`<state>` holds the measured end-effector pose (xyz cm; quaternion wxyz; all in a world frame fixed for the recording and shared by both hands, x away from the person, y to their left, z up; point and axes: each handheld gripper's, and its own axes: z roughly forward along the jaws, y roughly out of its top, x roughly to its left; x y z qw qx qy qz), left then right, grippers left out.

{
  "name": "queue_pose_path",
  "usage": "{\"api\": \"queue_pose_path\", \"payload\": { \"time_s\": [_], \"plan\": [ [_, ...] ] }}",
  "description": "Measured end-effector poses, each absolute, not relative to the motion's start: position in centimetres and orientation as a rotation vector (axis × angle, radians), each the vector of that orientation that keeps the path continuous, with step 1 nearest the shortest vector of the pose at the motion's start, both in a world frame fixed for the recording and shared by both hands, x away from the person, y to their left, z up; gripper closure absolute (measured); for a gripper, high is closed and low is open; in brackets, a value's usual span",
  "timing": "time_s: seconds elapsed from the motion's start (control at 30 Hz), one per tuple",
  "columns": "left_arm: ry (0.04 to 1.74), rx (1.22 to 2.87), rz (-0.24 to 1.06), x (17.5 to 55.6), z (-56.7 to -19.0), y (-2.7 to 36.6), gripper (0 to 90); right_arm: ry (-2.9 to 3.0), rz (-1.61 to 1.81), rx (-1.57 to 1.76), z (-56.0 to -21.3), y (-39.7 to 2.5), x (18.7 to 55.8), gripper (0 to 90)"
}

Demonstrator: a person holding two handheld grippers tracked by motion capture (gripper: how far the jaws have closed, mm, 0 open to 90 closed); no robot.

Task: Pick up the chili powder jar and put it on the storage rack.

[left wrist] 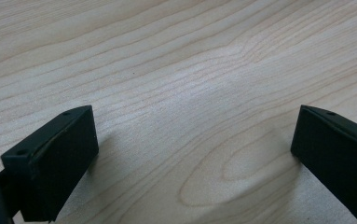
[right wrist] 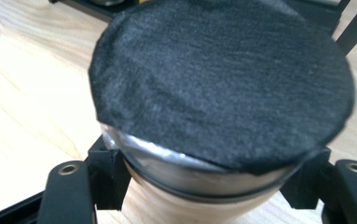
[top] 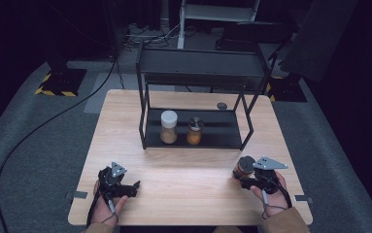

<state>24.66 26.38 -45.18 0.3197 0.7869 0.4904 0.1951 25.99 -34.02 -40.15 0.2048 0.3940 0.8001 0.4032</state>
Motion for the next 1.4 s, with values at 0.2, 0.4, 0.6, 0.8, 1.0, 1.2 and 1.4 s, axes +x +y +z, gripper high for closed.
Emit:
{"api": "queue_pose_path", "payload": {
  "time_s": [0.2,0.4,0.6,0.8,1.0,1.2,1.4],
  "plan": [
    [1.289,2.069,0.512,24.7,-45.2,26.4,0.3,2.23,1.113,1.083,-39.0,-33.7,26.6,31.7],
    [1.29,2.068,0.511,24.7,-45.2,26.4,0.3,2.228,1.112,1.068,-38.0,-33.3,27.5,31.8],
    [1.289,2.068,0.511,24.7,-45.2,26.4,0.3,2.218,1.117,1.062,-37.2,-32.7,27.9,31.8],
    [1.289,2.068,0.51,24.7,-45.2,26.4,0.3,2.208,1.123,1.04,-36.1,-32.2,28.4,31.7],
    [1.288,2.069,0.511,24.7,-45.2,26.4,0.3,2.212,1.121,1.02,-35.0,-31.7,29.2,31.8],
    [1.289,2.068,0.51,24.7,-45.2,26.4,0.3,2.208,1.128,1.02,-34.3,-31.5,30.1,31.8],
    [1.289,2.068,0.51,24.7,-45.2,26.4,0.3,2.201,1.131,1.023,-33.6,-31.2,31.1,31.8]
  ]
}}
